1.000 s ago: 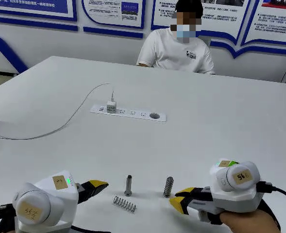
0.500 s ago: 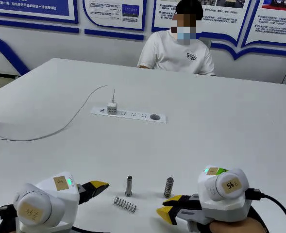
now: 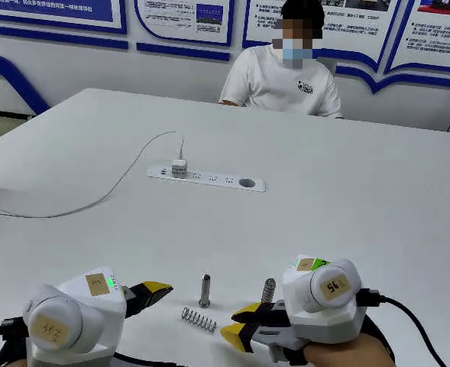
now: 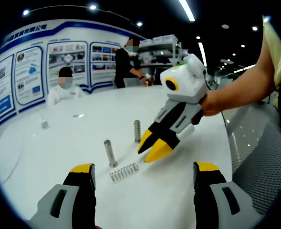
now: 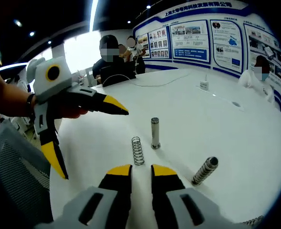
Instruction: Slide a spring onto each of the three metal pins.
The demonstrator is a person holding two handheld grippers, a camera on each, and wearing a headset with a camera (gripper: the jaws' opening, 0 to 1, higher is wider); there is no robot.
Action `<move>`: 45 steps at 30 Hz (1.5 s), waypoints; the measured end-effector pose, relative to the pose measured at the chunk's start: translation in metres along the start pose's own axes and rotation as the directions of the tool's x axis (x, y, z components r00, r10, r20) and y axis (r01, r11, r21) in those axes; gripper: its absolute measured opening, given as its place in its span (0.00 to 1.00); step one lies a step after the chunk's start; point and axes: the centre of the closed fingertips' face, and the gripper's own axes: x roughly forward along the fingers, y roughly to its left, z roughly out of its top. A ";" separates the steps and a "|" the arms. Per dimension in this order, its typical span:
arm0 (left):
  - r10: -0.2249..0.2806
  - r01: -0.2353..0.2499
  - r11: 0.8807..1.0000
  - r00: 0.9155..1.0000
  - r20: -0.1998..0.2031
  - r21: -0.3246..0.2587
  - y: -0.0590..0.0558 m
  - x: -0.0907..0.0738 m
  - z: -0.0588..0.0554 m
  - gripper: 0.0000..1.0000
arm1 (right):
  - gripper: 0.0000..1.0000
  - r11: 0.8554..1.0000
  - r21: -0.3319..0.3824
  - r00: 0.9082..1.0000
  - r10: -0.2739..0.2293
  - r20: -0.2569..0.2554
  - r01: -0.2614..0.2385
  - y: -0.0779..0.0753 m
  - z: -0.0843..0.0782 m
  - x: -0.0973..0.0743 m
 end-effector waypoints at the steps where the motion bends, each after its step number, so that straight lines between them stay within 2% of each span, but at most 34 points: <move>1: 0.000 0.000 1.000 1.000 0.002 0.000 0.000 0.000 0.000 0.86 | 0.17 1.000 -0.005 1.000 0.002 -0.001 -0.002 0.000 0.001 0.001; 10: 0.001 -0.001 1.000 1.000 0.004 -0.006 0.003 -0.002 -0.003 0.86 | 0.17 0.999 -0.031 0.999 0.016 -0.030 -0.017 0.006 -0.001 0.017; 27: -0.006 0.006 1.000 1.000 0.001 -0.013 0.006 -0.001 -0.006 0.86 | 0.16 0.999 -0.054 0.999 0.004 -0.046 -0.007 0.004 -0.004 0.026; 36: -0.003 0.003 1.000 1.000 -0.003 -0.015 0.007 -0.002 -0.007 0.86 | 0.12 0.997 -0.072 0.999 0.003 -0.047 -0.006 0.004 -0.003 0.025; 45: -0.008 0.008 1.000 1.000 -0.002 -0.012 0.003 0.000 -0.006 0.86 | 0.12 0.995 -0.096 0.999 -0.006 -0.038 0.003 0.002 0.006 0.015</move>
